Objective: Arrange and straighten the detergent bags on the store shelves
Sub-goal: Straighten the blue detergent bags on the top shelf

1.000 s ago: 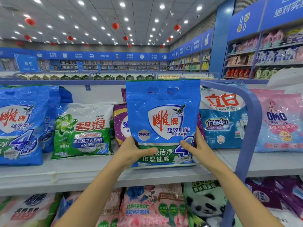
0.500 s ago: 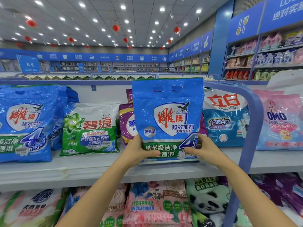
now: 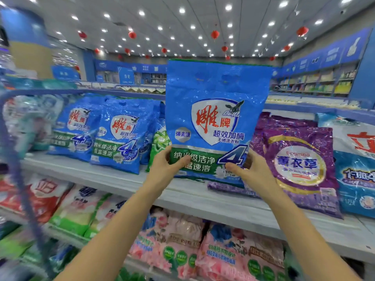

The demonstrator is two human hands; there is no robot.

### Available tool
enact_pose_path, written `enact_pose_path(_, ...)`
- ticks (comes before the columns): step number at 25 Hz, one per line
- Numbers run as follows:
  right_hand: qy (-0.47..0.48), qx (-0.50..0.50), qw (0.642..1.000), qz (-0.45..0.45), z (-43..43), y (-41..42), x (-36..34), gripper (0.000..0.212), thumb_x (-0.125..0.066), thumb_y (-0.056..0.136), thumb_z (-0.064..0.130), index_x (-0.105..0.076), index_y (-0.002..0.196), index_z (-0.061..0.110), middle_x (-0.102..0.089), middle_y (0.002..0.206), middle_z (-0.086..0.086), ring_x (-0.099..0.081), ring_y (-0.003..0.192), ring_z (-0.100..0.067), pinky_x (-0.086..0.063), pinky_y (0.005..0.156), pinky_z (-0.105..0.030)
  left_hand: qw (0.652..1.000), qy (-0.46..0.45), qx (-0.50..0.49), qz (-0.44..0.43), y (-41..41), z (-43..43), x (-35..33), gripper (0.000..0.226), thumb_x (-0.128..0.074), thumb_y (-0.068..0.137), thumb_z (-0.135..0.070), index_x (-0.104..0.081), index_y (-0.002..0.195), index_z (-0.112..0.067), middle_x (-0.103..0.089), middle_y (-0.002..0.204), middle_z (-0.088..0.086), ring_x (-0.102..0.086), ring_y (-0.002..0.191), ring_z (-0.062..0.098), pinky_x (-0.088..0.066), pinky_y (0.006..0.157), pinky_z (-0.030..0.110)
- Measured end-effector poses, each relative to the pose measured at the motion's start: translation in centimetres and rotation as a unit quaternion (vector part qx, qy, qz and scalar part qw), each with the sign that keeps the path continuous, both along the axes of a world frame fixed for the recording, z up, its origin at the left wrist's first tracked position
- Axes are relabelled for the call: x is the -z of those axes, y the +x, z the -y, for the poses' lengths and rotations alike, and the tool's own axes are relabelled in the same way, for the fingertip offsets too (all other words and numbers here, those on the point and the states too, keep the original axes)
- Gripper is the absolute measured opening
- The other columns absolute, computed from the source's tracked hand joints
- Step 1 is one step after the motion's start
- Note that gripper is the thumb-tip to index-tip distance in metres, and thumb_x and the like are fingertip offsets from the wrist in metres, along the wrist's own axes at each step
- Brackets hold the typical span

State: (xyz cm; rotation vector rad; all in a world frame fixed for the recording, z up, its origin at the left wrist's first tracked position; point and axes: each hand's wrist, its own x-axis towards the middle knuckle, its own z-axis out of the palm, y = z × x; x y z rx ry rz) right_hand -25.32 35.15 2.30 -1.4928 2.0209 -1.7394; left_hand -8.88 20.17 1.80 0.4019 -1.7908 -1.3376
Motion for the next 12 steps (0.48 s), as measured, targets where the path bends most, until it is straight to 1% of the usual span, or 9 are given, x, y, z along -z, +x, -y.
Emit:
enact_pose_path(3, 0.005, -0.038, 0.999, 0.010, 4.7, 2.4, 0.5, 0.031, -0.073, 0.077, 0.016, -0.057, 0.100, 0.029, -0.068, 0.097, 0.011, -0.065, 0.086, -0.001, -0.053, 0.078, -0.020, 0.999, 0.005, -0.051, 0.012, 3.4, 3.0, 0.4, 0.009, -0.059, 0.089, -0.018, -0.055, 0.088, -0.026, -0.064, 0.085, -0.011, -0.059, 0.063, -0.014, -0.043, 0.057, 0.001)
enact_pose_path(4, 0.007, -0.053, 0.998, 0.016, 6.1, 3.2, 0.6, 0.031, -0.073, 0.077, 0.016, -0.056, 0.101, 0.028, -0.068, 0.098, 0.010, -0.066, 0.089, -0.004, -0.053, 0.080, -0.024, 0.998, 0.005, -0.065, 0.017, 4.4, 4.1, 0.6, 0.007, -0.058, 0.090, -0.020, -0.055, 0.087, -0.026, -0.063, 0.084, -0.009, -0.059, 0.064, -0.013, -0.042, 0.056, 0.001)
enact_pose_path(7, 0.003, -0.070, 0.997, 0.026, 10.8, 5.9, 0.9, 0.033, -0.073, 0.076, 0.017, -0.058, 0.104, 0.026, -0.069, 0.102, 0.007, -0.067, 0.093, -0.010, -0.054, 0.084, -0.033, 0.995, 0.008, -0.094, 0.022, 7.4, 8.1, 0.9, 0.003, -0.057, 0.090, -0.024, -0.055, 0.088, -0.026, -0.063, 0.086, -0.008, -0.058, 0.074, -0.002, -0.042, 0.057, 0.002)
enact_pose_path(9, 0.002, -0.065, 0.997, 0.028, 13.7, 7.9, 0.9, 0.036, -0.074, 0.076, 0.020, -0.058, 0.108, 0.023, -0.069, 0.102, 0.006, -0.067, 0.092, -0.009, -0.055, 0.084, -0.033, 0.994, 0.008, -0.102, 0.028, 9.4, 11.2, 0.7, 0.004, -0.056, 0.091, -0.023, -0.055, 0.088, -0.025, -0.063, 0.085, -0.009, -0.058, 0.074, -0.003, -0.042, 0.056, 0.001)
enact_pose_path(11, 0.004, -0.064, 0.998, 0.020, 17.0, 10.4, 0.6, 0.037, -0.074, 0.076, 0.022, -0.057, 0.109, 0.023, -0.068, 0.100, 0.010, -0.066, 0.089, -0.006, -0.055, 0.080, -0.026, 0.995, 0.001, -0.098, 0.031, 11.9, 14.8, 0.3, 0.006, -0.055, 0.092, -0.021, -0.055, 0.087, -0.024, -0.063, 0.084, -0.010, -0.058, 0.071, -0.006, -0.041, 0.054, 0.001)
enact_pose_path(12, 0.006, -0.063, 0.998, 0.013, 18.7, 11.8, 0.4, 0.037, -0.075, 0.076, 0.023, -0.056, 0.108, 0.026, -0.068, 0.099, 0.011, -0.066, 0.088, -0.004, -0.054, 0.078, -0.023, 0.995, -0.005, -0.092, 0.033, 13.2, 16.6, 0.1, 0.006, -0.055, 0.092, -0.022, -0.055, 0.087, -0.024, -0.063, 0.085, -0.010, -0.059, 0.072, -0.005, -0.040, 0.054, 0.000)
